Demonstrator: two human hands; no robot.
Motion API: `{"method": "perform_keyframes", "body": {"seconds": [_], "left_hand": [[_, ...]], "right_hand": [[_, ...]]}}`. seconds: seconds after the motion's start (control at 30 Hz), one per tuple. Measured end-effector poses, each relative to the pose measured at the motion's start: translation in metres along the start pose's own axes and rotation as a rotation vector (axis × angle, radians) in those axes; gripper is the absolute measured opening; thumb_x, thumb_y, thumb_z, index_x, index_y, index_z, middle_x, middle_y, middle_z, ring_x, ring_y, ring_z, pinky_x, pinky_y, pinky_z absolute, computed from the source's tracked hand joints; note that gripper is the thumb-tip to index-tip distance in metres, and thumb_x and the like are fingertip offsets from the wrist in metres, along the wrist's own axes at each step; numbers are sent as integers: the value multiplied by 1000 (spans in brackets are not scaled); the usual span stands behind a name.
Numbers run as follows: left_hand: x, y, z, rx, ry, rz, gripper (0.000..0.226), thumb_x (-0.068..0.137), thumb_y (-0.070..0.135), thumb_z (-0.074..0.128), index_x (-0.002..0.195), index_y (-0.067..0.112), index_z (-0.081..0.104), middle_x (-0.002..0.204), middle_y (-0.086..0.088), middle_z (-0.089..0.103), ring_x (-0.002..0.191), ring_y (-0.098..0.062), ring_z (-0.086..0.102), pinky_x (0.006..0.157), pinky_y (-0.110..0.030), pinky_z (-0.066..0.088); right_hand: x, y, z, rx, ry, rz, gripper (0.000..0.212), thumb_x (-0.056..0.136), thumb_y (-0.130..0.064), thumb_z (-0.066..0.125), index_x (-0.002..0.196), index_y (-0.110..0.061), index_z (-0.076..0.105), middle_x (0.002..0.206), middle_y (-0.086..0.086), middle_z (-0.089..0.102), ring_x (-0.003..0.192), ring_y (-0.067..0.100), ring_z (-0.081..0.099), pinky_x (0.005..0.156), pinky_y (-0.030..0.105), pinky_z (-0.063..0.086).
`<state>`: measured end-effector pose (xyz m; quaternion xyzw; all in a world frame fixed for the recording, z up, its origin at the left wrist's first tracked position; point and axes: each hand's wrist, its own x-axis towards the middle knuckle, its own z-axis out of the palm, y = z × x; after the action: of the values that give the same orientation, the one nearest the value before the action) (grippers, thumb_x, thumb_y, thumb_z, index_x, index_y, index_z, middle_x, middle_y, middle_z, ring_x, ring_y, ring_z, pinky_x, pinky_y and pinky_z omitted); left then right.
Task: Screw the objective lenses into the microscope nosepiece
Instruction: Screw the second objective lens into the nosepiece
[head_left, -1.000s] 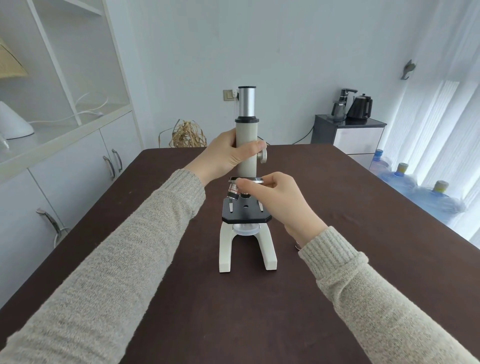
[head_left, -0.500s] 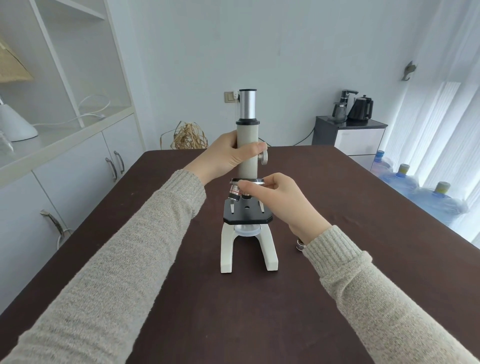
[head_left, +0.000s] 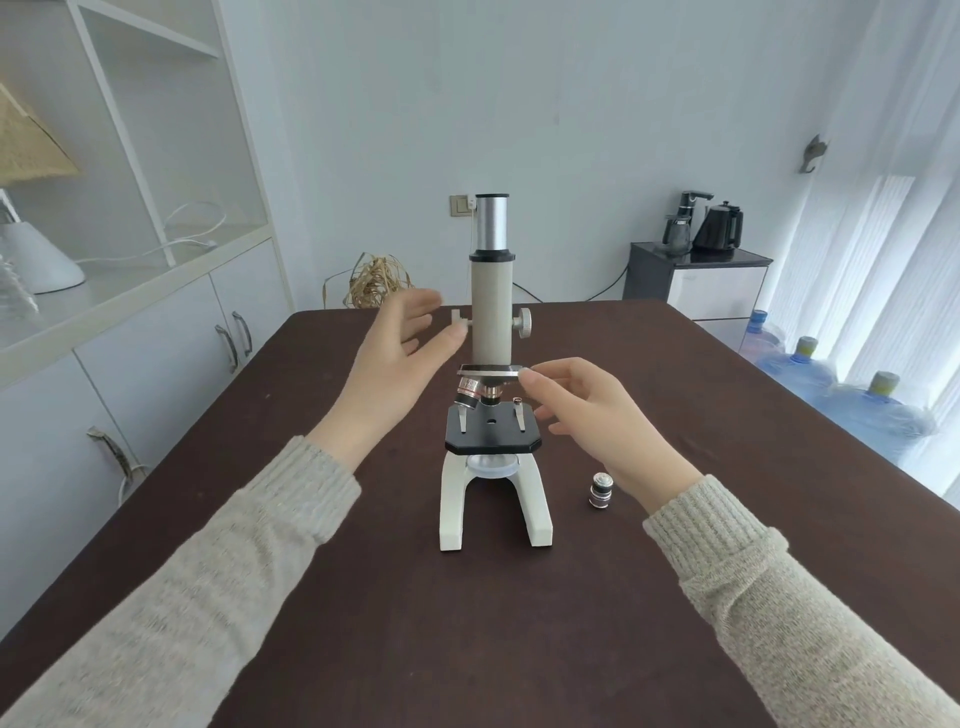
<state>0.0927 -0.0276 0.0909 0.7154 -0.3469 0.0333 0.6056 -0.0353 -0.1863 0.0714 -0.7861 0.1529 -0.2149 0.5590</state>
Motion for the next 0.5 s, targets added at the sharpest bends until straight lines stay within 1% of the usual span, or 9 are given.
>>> {"method": "perform_keyframes", "body": {"seconds": [0.1,0.17,0.2,0.27,0.33,0.43,0.5], "left_hand": [[-20,0,-7,15,106,14,35,90,24,67,122,22,54,122,15,60,116,-4,58,98,-19,45],[-35,3,-10,30,127,39,27,90,20,67,115,21,57,115,11,64,105,-1,62,86,-10,47],[-42,5,-10,52,119,54,23,90,18,66,111,21,59,110,10,66,99,0,63,82,-9,47],[-57,9,-10,88,65,66,14,91,17,66,103,22,62,100,10,67,92,0,63,78,-11,49],[-70,11,-8,82,-11,63,9,91,17,66,96,24,64,95,10,68,89,-2,63,78,-15,50],[-86,12,-4,76,-118,63,6,85,26,65,91,25,66,95,13,68,89,-6,64,77,-18,51],[-94,11,0,87,-190,66,9,84,30,63,91,25,66,95,12,68,89,-7,64,77,-24,52]], "right_hand": [[-6,1,-5,19,18,-16,25,88,-42,64,105,-24,67,97,-7,72,95,15,68,87,33,56],[-10,3,-10,13,14,-31,18,89,-38,64,100,-25,68,99,-1,73,94,16,69,85,34,56],[-13,5,-12,1,6,-39,16,90,-37,63,99,-25,69,99,0,74,91,15,70,84,35,56],[-18,7,-17,-22,-20,-61,12,91,-33,62,97,-25,70,94,1,75,80,8,69,82,32,56],[-23,11,-21,-32,-53,-83,10,92,-28,62,96,-22,70,89,1,76,73,3,67,76,24,55],[-31,19,-27,-49,-90,-110,10,93,-24,63,97,-20,70,85,-1,76,71,3,66,71,16,50],[-35,24,-31,-55,-92,-109,9,92,-23,63,96,-20,70,85,-2,75,71,2,66,72,17,52]]}}
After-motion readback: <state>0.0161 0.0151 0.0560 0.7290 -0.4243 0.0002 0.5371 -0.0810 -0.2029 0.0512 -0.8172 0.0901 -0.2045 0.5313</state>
